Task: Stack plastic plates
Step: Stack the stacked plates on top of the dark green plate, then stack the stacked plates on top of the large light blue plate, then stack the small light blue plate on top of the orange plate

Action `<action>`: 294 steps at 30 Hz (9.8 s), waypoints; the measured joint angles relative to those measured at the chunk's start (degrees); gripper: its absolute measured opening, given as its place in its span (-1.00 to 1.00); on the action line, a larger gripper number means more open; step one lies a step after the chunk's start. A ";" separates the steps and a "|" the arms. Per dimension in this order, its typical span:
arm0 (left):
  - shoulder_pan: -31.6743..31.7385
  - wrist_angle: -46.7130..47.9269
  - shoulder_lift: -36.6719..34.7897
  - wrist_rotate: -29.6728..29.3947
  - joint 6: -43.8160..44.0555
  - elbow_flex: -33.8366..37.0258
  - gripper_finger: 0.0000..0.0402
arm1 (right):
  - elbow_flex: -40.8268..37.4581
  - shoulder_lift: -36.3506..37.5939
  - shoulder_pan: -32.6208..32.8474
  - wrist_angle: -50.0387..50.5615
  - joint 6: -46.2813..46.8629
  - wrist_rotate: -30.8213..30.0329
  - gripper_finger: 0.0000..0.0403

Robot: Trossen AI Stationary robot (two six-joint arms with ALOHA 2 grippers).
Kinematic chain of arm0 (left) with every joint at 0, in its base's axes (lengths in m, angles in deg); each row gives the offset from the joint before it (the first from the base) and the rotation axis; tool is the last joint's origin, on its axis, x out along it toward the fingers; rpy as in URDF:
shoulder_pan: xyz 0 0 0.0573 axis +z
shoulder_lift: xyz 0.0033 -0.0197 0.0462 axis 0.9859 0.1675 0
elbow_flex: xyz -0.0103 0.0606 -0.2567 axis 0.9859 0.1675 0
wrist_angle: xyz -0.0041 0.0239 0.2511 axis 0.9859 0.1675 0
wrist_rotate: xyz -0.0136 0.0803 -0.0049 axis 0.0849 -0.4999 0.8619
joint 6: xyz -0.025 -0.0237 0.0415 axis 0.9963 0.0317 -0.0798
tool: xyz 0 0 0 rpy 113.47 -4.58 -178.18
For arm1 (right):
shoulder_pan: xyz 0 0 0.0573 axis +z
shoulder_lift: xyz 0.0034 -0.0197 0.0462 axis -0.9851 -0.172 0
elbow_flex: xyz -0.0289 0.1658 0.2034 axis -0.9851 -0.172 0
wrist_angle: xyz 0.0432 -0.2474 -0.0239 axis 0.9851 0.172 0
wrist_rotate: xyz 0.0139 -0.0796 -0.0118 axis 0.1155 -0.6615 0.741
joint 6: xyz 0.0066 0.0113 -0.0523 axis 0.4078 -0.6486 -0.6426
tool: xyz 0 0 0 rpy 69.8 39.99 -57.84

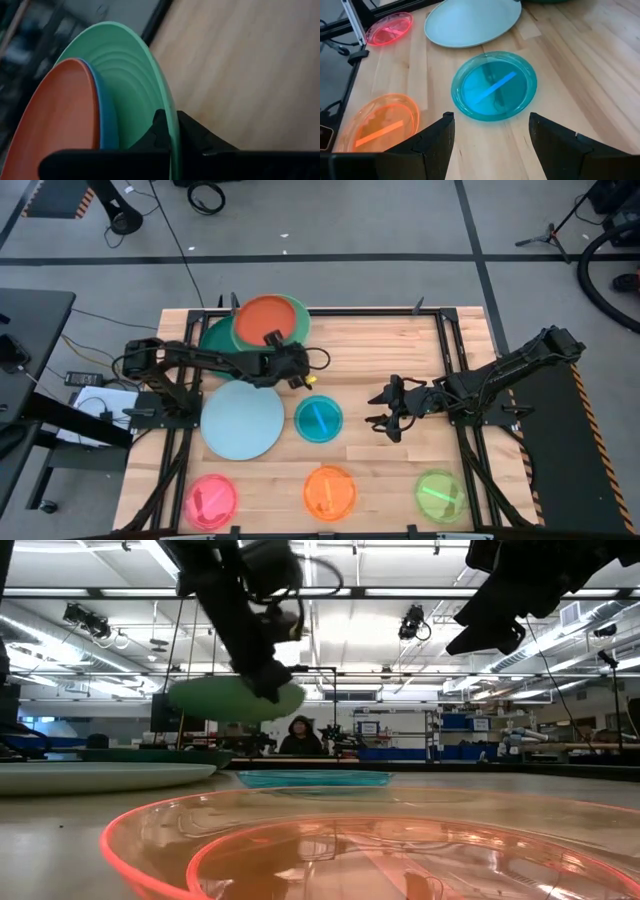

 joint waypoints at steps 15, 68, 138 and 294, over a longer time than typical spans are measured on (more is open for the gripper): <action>7.76 0.68 0.00 -2.51 21.01 16.14 -0.91 | 0.00 0.02 -1.26 0.15 -0.58 -0.52 0.29; 8.48 0.40 -6.13 20.22 21.46 16.83 -0.03 | 0.02 0.02 -5.97 -3.42 -7.71 6.58 0.29; -65.16 30.32 -4.11 12.08 50.39 4.87 -0.30 | 34.05 -45.75 9.36 -7.16 -12.54 -14.86 0.27; -54.88 -48.54 -24.72 14.36 -6.11 5.11 -0.29 | 69.11 -68.14 -6.32 -6.87 -60.96 17.59 -0.99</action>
